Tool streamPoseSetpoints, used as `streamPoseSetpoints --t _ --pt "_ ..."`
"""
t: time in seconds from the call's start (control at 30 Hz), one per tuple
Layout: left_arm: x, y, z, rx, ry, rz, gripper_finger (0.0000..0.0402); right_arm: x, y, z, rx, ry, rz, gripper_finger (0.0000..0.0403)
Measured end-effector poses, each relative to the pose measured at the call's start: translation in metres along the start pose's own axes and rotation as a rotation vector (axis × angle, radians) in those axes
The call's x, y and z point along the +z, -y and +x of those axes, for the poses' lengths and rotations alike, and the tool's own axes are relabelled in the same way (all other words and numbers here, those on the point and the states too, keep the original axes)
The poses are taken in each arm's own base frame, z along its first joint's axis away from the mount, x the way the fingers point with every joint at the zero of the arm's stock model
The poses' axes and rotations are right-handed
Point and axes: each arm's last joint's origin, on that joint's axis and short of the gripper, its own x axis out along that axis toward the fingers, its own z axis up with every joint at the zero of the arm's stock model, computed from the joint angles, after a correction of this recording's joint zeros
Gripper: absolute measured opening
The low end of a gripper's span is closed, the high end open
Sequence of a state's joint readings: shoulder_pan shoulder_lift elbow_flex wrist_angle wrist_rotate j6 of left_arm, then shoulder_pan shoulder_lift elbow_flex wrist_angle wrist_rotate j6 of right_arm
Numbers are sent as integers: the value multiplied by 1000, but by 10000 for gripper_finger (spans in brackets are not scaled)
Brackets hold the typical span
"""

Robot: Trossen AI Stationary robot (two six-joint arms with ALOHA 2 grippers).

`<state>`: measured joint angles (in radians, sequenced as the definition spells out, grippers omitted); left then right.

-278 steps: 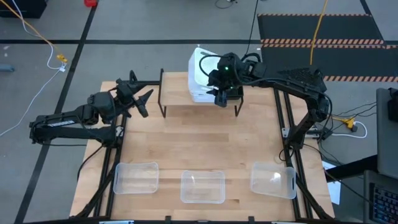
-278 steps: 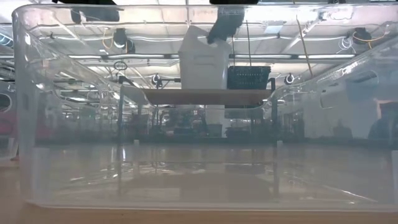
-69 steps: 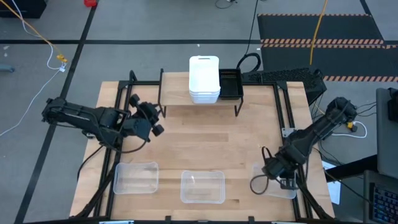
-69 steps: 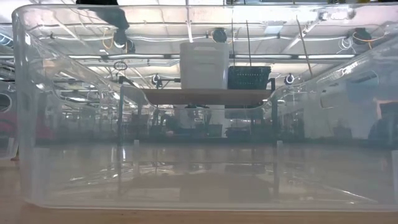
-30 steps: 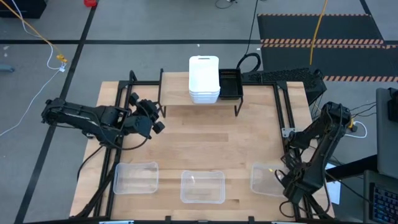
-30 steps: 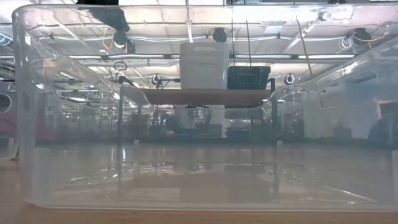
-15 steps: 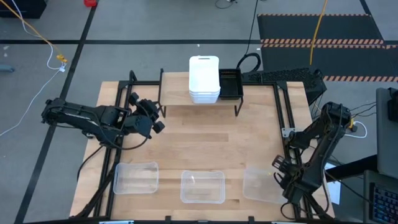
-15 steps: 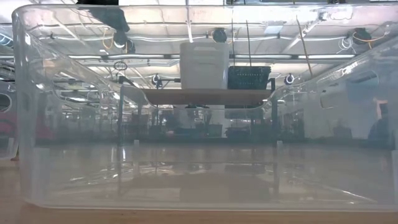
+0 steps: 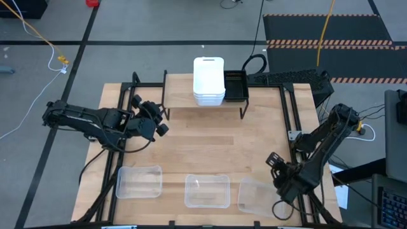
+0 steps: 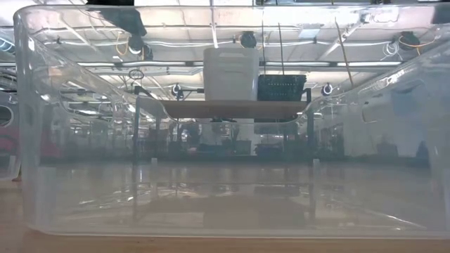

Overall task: Stack baskets on shelf by color
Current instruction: Put the right transparent bin on the shelf

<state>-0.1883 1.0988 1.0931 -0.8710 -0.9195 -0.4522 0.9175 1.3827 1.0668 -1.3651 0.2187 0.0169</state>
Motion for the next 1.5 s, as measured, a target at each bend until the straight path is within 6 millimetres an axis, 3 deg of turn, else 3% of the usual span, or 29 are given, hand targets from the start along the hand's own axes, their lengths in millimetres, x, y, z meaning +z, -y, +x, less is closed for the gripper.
streamPoseSetpoints --t 0.17,0.37,0.53,0.7,0.97,1.13,1.3,1.5 --pt "0 0 0 17 9 -3 106 12 -6 -8 197 36 -95 162" --pt "1 -3 1 72 33 -25 106 38 -11 -20 210 80 -102 162" --pt "2 -4 4 89 28 -41 106 62 -29 -12 212 138 -65 162" --pt "2 -5 10 112 15 -40 106 62 -44 -4 200 29 -20 162" --pt "7 -10 22 164 10 -82 106 64 -27 -38 84 52 112 162" --pt "6 -8 30 177 -17 -44 106 56 -40 -50 310 -28 133 162" --pt "6 -9 36 199 -36 -17 106 70 -61 -42 288 63 129 162" --pt "6 -9 37 197 -40 -18 106 79 -68 -18 274 15 109 162"
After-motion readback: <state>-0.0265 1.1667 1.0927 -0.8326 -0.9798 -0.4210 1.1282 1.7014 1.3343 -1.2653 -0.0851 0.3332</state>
